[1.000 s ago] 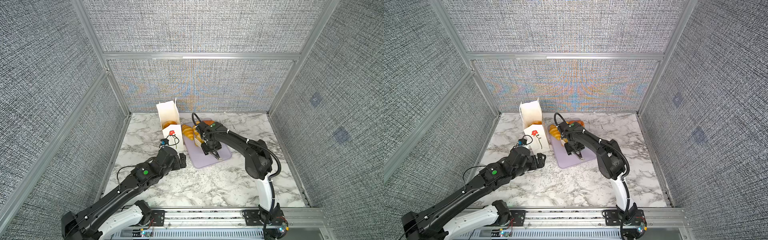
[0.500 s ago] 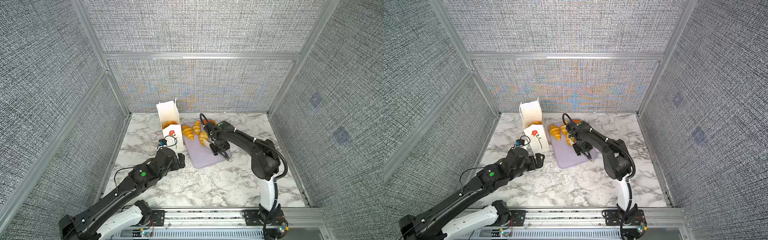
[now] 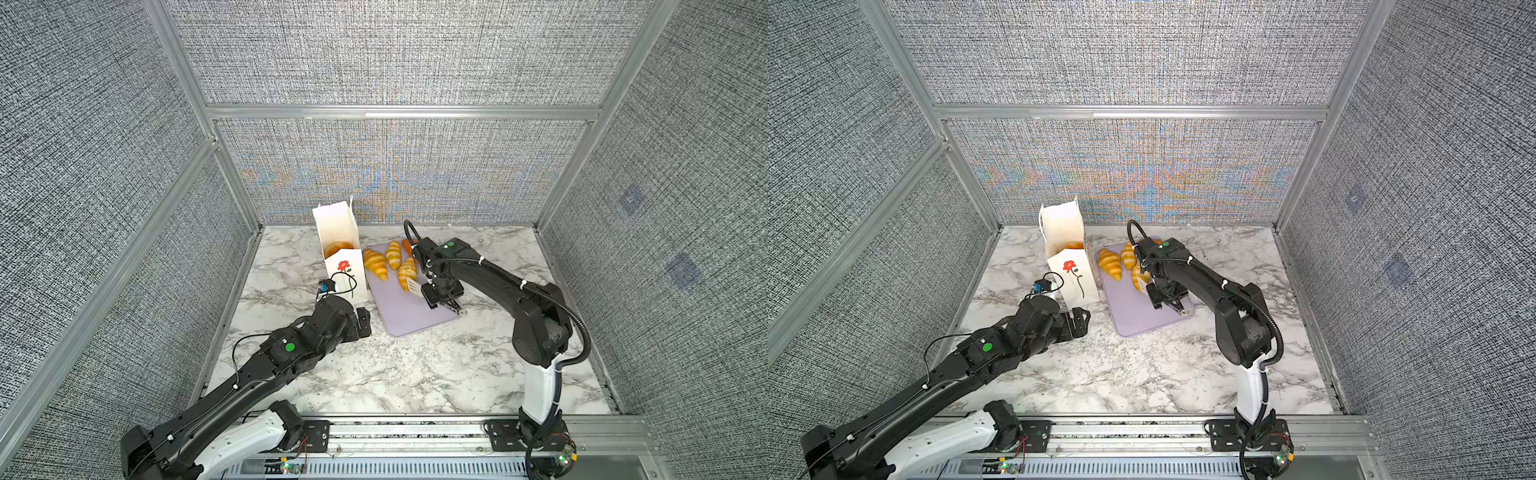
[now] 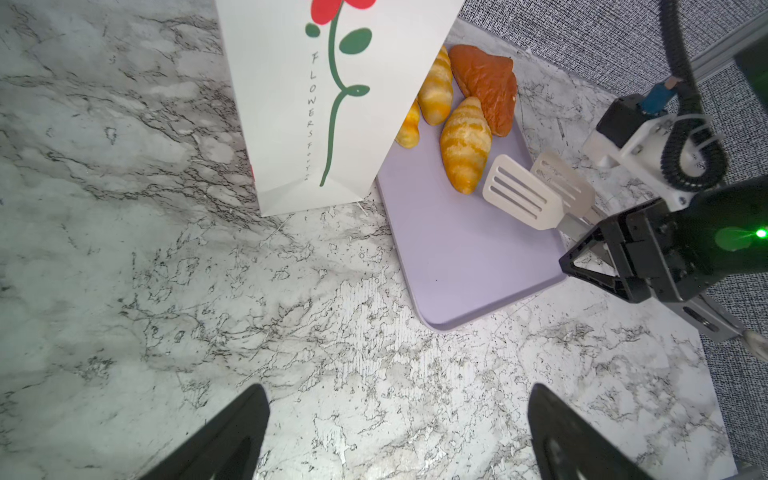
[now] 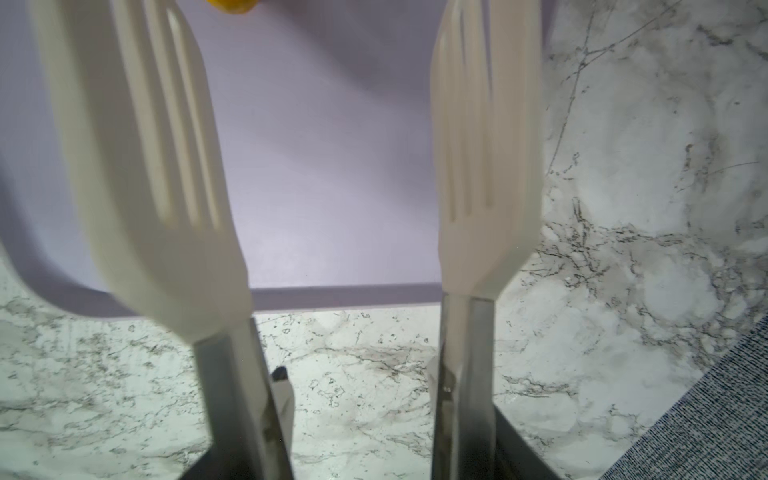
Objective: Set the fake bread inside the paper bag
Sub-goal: 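Lower the open tongs toward a striped croissant with the right gripper, then close the tongs on the striped croissant with the right gripper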
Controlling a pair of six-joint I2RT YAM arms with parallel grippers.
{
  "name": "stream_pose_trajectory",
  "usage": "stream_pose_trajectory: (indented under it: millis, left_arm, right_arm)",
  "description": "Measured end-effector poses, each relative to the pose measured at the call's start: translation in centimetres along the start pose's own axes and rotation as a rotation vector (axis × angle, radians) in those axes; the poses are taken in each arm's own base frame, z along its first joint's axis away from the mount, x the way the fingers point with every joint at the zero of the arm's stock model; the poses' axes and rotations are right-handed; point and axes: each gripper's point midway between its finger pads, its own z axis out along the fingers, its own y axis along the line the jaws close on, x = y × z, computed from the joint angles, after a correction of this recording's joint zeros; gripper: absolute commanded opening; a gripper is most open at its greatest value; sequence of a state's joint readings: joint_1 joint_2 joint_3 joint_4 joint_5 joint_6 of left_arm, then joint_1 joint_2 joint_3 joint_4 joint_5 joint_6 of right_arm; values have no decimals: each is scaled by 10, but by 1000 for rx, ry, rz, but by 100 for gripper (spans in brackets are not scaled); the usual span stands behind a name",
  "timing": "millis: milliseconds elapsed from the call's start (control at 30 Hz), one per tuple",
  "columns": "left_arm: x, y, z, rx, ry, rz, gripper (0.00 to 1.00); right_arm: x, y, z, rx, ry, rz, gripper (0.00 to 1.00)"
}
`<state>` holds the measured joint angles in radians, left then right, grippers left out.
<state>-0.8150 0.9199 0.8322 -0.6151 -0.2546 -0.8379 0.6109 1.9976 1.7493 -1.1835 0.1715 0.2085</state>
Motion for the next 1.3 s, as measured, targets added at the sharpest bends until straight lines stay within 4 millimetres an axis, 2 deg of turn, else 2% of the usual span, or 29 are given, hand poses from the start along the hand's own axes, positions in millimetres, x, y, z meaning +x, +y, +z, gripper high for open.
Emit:
stream_pose_trajectory:
  millis: [133, 433, 667, 800, 933, 1300]
  left_arm:
    - [1, 0, 0, 1, 3, 1, 98]
    - [3, -1, 1, 3, 8, -2, 99]
    - [3, -1, 1, 3, 9, -4, 99]
    - [5, -1, 3, -4, 16, 0, 98]
    - [5, -3, 3, 1, 15, 2, 99]
    - [-2, -11, 7, 17, 1, 17, 99]
  right_arm:
    - [-8, 10, 5, -17, -2, 8, 61]
    - [-32, 17, 14, -22, -16, 15, 62]
    - [-30, 13, 26, 16, 11, -1, 58]
    - [-27, 10, 30, 32, 24, -24, 52]
    - [-20, 9, 33, 34, 41, -55, 52]
    - [16, 1, 37, 28, 78, -144, 51]
